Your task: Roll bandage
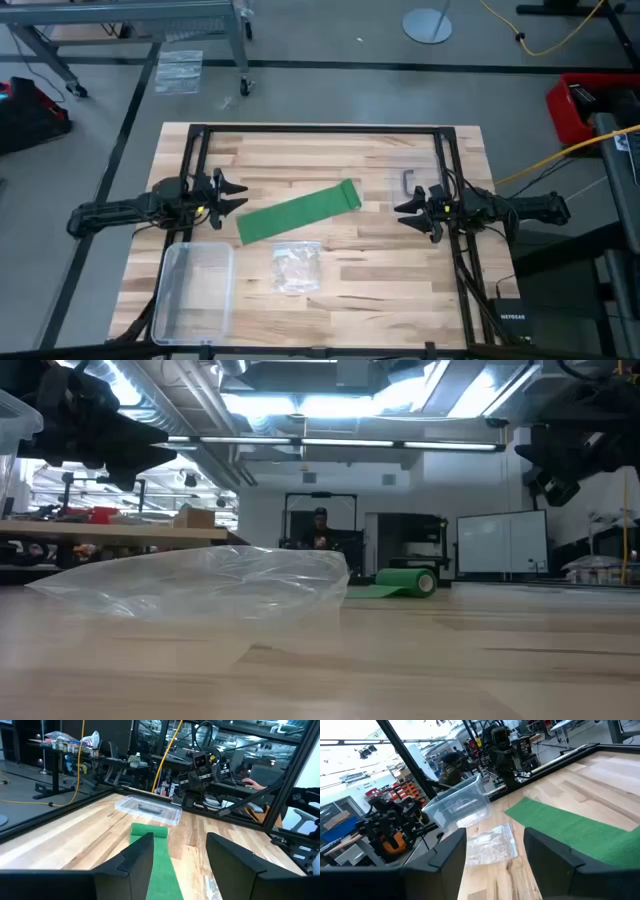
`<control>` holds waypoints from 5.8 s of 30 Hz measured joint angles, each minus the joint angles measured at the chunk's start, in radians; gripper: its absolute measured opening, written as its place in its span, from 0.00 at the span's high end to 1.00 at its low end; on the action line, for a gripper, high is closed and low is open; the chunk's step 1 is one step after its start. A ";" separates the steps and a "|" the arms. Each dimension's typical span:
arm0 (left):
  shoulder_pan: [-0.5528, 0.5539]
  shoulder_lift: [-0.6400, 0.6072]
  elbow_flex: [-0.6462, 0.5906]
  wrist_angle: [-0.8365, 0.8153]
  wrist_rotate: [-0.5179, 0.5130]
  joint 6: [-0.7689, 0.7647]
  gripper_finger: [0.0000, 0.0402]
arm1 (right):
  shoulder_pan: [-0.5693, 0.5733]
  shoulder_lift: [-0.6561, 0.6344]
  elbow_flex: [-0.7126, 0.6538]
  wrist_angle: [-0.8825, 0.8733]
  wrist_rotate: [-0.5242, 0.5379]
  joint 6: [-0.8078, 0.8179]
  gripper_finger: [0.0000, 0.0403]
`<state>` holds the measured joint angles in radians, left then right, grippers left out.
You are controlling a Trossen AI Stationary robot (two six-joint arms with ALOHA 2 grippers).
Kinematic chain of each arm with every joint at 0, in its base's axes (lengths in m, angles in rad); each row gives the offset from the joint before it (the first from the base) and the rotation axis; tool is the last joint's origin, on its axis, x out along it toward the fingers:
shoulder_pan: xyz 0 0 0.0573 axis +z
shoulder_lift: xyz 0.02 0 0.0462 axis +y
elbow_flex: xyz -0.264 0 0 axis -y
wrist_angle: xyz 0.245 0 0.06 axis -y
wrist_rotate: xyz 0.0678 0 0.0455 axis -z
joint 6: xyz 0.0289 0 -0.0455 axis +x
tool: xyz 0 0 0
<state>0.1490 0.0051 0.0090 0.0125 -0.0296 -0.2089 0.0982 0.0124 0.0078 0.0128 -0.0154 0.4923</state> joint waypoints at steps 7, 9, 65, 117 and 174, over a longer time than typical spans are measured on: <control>0.000 0.000 0.000 0.000 0.000 0.000 0.56 | 0.000 0.000 0.000 0.000 0.000 0.000 0.50; 0.000 0.000 0.000 0.000 0.000 0.000 0.56 | 0.000 0.000 0.000 0.000 0.000 0.000 0.50; 0.000 0.000 0.000 0.000 0.000 0.000 0.56 | 0.000 0.000 0.000 0.000 0.000 0.000 0.50; 0.000 0.000 0.000 0.000 0.000 0.000 0.56 | 0.000 0.000 0.000 0.000 0.000 0.000 0.50; 0.000 0.000 0.000 0.000 0.000 0.000 0.56 | 0.000 0.091 0.025 0.103 0.303 -0.019 0.50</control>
<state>0.1490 0.0051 0.0090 0.0124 -0.0296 -0.2092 0.0982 0.1030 0.0326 0.1157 0.2878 0.4728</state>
